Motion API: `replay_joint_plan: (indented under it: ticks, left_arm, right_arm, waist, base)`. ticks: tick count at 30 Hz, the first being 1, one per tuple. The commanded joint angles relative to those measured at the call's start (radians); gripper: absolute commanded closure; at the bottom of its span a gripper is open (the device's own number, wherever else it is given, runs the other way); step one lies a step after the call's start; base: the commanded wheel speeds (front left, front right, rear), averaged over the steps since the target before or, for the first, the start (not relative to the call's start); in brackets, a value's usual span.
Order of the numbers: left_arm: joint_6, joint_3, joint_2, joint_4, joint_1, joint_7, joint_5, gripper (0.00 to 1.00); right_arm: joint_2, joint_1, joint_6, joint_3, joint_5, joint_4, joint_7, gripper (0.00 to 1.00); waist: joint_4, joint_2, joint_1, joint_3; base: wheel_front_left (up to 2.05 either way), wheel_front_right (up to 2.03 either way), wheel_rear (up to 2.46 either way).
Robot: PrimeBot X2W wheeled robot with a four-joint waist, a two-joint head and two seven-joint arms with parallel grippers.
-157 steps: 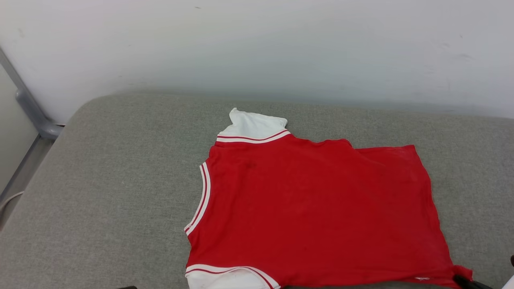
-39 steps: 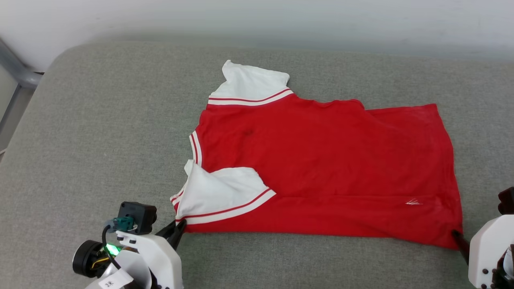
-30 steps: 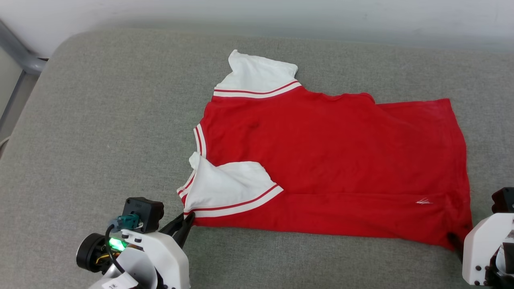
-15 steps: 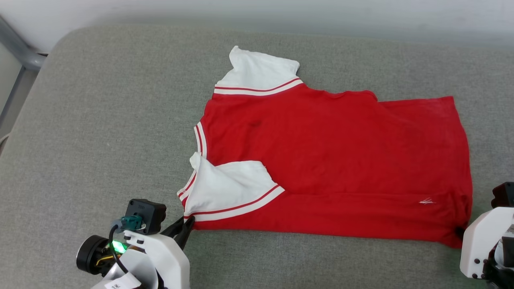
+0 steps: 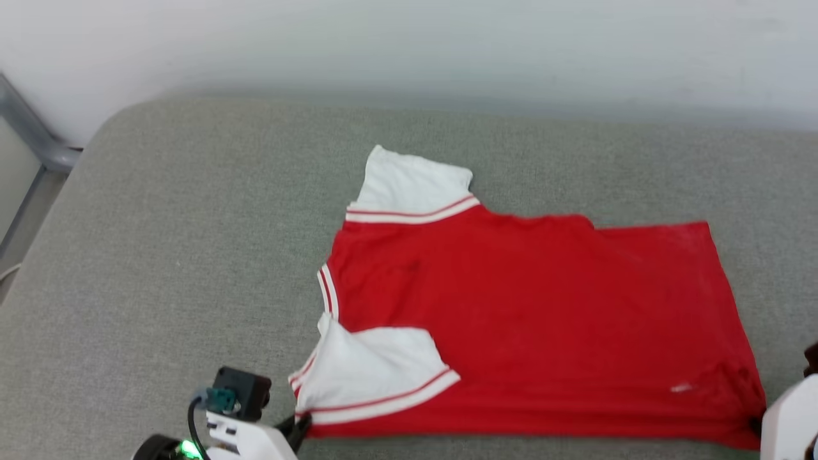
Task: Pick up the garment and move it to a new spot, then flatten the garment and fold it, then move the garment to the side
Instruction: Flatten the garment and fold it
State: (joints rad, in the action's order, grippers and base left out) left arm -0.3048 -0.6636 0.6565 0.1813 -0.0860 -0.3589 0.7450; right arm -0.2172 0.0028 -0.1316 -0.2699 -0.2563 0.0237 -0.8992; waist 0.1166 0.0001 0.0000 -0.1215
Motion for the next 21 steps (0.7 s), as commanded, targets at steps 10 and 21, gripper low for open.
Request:
replay_joint_plan:
  ticks: [10,21]
  left_arm:
    - [0.009,-0.03,-0.005,-0.039,0.083,-0.02,0.051,1.0]
    - [0.049,-0.029,-0.029,-0.141,0.06,0.028,0.056,0.0]
  right_arm:
    - [0.036,0.156,0.002,-0.047,-0.003,-0.09,-0.065,1.0]
    - [0.035,0.143,0.002,-0.026,-0.009,-0.058,-0.023,0.0]
  waist:
    - [-0.014,-0.0001,0.0,0.048]
    - [-0.024,-0.0001,0.0,0.055]
  base:
    - [0.0,0.0,0.0]
    - [0.0,0.0,0.0]
